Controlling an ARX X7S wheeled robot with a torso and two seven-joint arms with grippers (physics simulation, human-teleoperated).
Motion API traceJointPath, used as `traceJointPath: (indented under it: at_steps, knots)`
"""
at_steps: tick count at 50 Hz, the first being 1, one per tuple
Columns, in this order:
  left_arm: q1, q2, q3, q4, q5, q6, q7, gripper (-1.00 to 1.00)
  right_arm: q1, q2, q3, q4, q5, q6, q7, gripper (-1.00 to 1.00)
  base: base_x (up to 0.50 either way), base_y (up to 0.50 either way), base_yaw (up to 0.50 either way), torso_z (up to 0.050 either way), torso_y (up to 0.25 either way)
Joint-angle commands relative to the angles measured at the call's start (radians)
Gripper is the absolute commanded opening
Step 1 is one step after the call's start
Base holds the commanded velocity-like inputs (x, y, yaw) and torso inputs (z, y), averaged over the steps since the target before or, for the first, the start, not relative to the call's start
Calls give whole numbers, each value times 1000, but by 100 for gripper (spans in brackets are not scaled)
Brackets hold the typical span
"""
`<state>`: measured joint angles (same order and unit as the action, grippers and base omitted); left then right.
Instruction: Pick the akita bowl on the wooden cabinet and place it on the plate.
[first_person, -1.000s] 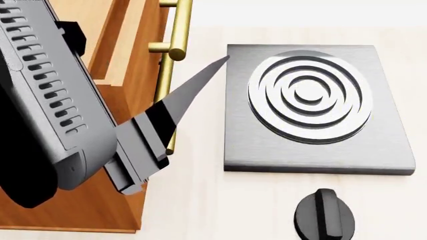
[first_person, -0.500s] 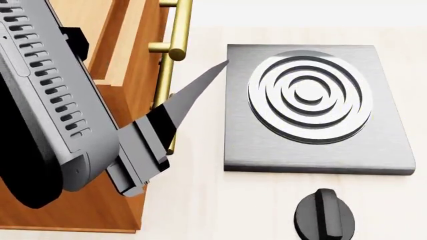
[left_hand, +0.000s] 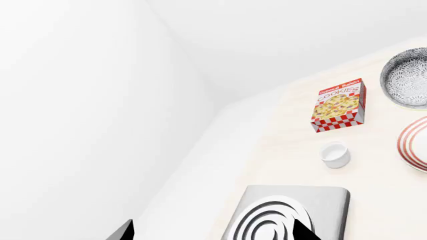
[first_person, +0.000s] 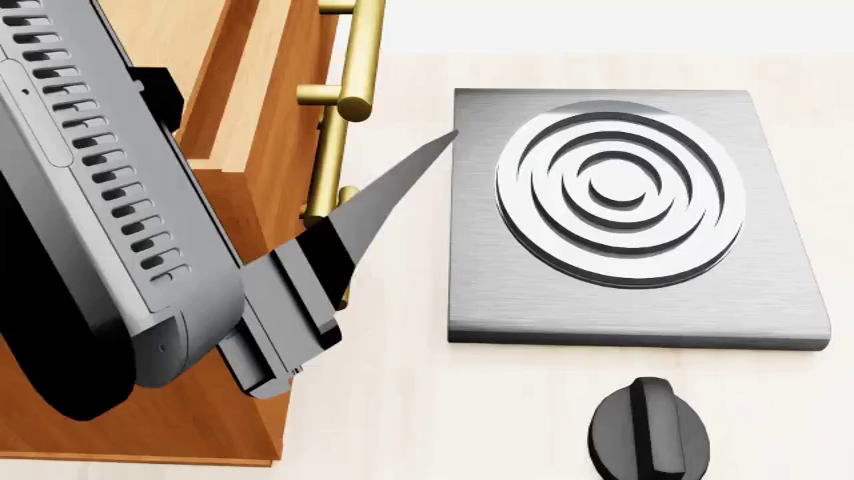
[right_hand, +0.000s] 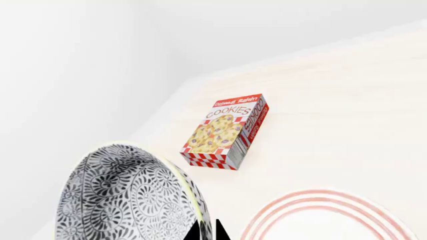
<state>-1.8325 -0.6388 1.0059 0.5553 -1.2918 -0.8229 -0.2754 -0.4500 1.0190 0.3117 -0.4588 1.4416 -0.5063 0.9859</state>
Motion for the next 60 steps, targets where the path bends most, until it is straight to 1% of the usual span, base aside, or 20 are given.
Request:
traceJointPath:
  at_steps: [1, 11, 43, 60]
  knots:
    - [7, 13, -25, 0, 10, 8, 25, 100, 50, -42, -22, 56, -1, 26, -56, -100, 0, 0, 0, 0, 0]
    - [2, 12, -27, 3, 6, 5, 25, 100, 101, -41, -65, 92, 14, 52, -60, -100, 0, 0, 0, 0, 0]
    - [22, 2, -24, 7, 21, 15, 29, 100, 121, -82, -83, 160, 32, 69, -93, -100, 0, 0, 0, 0, 0]
    - [30, 1, -24, 11, 23, 20, 25, 100, 142, -113, -112, 239, 42, 86, -122, -100, 0, 0, 0, 0, 1]
